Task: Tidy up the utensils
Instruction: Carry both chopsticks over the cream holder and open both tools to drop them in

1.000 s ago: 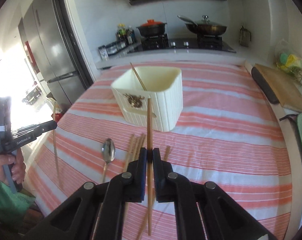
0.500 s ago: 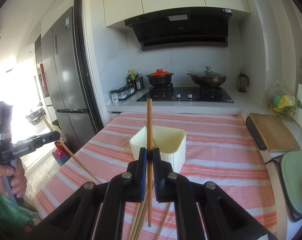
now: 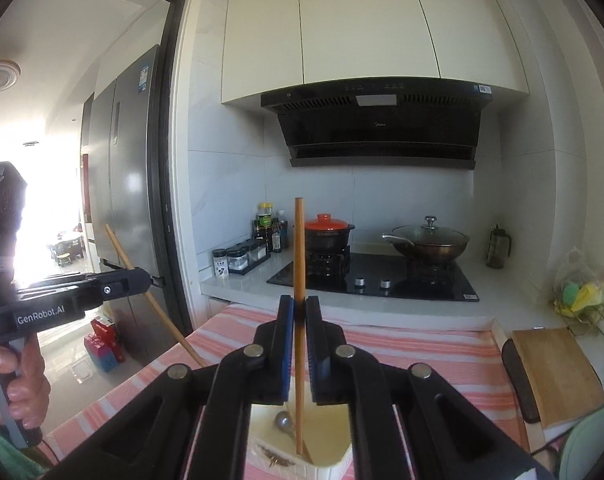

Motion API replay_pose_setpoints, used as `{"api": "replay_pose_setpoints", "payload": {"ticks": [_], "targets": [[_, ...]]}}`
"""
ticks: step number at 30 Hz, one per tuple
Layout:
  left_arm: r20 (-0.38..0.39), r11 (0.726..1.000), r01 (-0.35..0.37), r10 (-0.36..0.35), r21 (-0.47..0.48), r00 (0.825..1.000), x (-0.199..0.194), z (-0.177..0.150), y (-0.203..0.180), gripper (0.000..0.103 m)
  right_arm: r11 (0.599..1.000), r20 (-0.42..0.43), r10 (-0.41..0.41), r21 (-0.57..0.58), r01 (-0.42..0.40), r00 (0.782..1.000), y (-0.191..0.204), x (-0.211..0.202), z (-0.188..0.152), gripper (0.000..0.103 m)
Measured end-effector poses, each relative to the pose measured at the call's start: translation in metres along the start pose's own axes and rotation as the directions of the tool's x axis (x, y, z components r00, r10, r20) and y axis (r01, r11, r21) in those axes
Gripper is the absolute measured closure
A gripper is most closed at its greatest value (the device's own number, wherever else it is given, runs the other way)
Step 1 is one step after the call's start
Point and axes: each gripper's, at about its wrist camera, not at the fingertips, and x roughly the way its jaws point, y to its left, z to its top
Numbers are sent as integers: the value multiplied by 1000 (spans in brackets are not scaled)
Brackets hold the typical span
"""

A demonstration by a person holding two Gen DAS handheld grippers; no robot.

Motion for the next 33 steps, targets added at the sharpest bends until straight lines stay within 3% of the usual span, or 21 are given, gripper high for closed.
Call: {"api": "replay_pose_setpoints", "payload": {"ticks": [6,12,13,15,16,18,22,26,27,30,33], "targets": [[-168,999,16,-21,-33,986,67,-28,9,99,1000,-178,5,28,0,984,-18,69,-38,97],[-321,999,-12,1,-34,947,117,-57,6,96,993,-395,52,115,-7,917,-38,121,-87,97],[-337,999,-25,12,-35,941,122,-61,4,93,990,-421,70,139,-12,904,-40,126,-94,95],[-360,998,-30,11,-47,933,129,-64,4,59,986,-458,90,169,-13,885,-42,135,-102,91],[-353,998,-34,12,-56,936,126,-63,5,56,985,-464,80,174,2,882,-44,135,-102,80],[-341,997,-26,1,-69,940,117,-58,6,55,981,-442,71,194,18,894,-48,127,-94,70],[-287,999,-18,6,-38,958,75,-40,5,43,986,-388,66,167,0,919,-46,91,-59,70],[-227,999,-19,25,28,973,16,-43,5,15,990,-335,75,135,-31,939,-39,30,-35,70],[-225,999,-23,32,41,974,4,-49,6,9,991,-326,81,128,-41,942,-37,12,-35,68],[-280,997,-26,44,69,959,-26,-88,10,8,995,-335,85,83,-60,938,-32,-33,-55,62],[-332,998,-29,47,60,942,-57,-142,14,8,1000,-373,23,2,-24,928,-27,-74,-104,62]]}}
